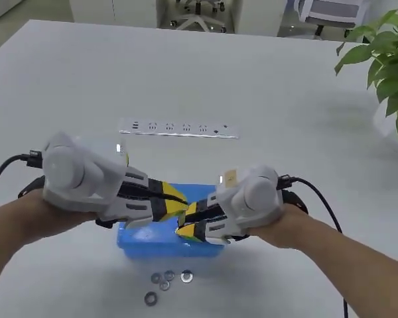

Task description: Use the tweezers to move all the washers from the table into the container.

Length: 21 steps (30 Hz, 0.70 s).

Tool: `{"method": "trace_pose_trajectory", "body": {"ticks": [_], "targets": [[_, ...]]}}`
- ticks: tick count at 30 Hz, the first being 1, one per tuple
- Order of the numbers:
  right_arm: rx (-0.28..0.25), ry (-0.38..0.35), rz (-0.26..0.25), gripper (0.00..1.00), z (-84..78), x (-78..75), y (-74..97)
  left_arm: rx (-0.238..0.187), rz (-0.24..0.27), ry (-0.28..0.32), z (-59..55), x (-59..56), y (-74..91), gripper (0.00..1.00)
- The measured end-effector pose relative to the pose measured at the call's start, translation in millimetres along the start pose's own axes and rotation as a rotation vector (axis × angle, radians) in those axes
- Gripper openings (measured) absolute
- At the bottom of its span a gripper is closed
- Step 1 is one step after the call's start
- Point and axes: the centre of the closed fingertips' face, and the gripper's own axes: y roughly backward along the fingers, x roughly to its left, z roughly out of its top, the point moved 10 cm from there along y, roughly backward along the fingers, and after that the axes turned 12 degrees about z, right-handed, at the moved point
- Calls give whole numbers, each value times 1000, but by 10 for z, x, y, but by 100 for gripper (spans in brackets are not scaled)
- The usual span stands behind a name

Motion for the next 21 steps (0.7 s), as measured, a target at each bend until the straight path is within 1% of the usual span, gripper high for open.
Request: {"method": "trace_pose_trajectory", "body": {"ticks": [10,21], "targets": [[-4,-1,-10,14,28,6,31,-7,0,3,30,6,8,5],[-8,-1,-44,21,84,59,171,-15,-8,-4,107,-13,22,5]]}}
